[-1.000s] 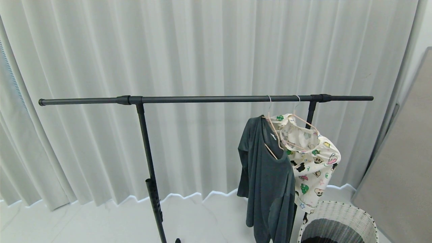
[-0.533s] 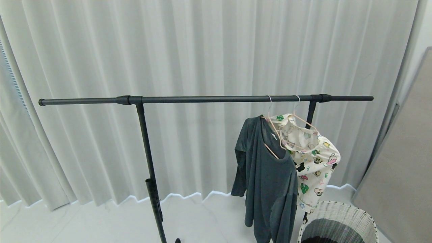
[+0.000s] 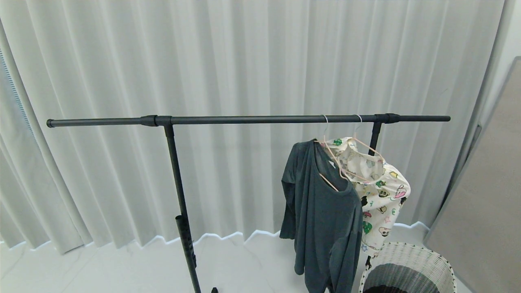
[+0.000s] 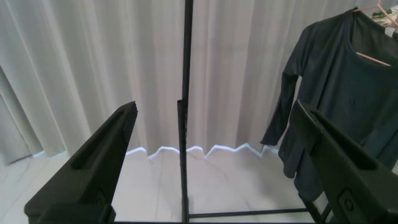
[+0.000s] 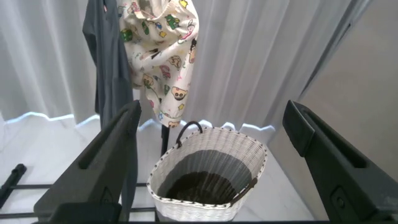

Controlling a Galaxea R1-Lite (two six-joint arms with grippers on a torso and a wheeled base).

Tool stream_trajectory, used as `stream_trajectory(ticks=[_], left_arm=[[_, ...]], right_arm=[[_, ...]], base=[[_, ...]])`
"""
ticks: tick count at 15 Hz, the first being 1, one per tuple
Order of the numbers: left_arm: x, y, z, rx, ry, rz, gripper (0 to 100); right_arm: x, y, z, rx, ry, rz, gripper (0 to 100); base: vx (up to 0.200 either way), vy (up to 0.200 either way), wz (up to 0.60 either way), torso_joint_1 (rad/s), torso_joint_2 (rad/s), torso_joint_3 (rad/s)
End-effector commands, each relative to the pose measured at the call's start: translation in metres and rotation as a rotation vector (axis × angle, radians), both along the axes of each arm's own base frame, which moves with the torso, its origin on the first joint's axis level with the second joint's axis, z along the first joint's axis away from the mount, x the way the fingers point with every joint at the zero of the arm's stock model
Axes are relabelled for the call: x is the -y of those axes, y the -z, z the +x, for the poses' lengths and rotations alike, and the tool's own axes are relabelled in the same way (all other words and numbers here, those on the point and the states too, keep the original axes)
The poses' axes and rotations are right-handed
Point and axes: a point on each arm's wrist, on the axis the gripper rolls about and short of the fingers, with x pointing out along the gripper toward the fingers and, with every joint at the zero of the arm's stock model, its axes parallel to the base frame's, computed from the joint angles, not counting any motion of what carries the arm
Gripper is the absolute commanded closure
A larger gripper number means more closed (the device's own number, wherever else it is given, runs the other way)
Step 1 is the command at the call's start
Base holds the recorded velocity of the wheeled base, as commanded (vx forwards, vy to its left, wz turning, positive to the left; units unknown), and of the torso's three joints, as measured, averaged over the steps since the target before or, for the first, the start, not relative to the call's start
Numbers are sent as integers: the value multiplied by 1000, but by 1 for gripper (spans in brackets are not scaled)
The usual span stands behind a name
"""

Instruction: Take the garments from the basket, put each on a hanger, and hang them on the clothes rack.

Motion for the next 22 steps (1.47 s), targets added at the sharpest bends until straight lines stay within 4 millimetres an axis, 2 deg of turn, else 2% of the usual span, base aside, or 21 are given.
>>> stream_trajectory(ticks=[1, 4, 6, 9, 11, 22], left_arm=[[0, 0, 0, 1, 0, -1, 0], [0, 0, 0, 1, 0, -3, 0], [0, 0, 0, 1, 0, -3, 0], [0, 0, 0, 1, 0, -3, 0], [0, 0, 0, 1, 0, -3, 0], [0, 0, 0, 1, 0, -3, 0]], right_arm=[[1, 0, 0, -6, 21, 2, 0], [1, 1, 0, -14, 12, 27, 0], [3, 1, -2, 4, -125, 28, 0], [3, 3, -6, 50, -73, 33, 0], [5, 4, -8, 63, 13, 101, 0], [5, 4, -8, 63, 10, 117, 0]], base=[[0, 0, 0, 0, 0, 0], [0, 0, 0, 0, 0, 0], [0, 0, 0, 0, 0, 0], [0, 0, 0, 0, 0, 0], [0, 0, 0, 0, 0, 0], [0, 0, 0, 0, 0, 0]])
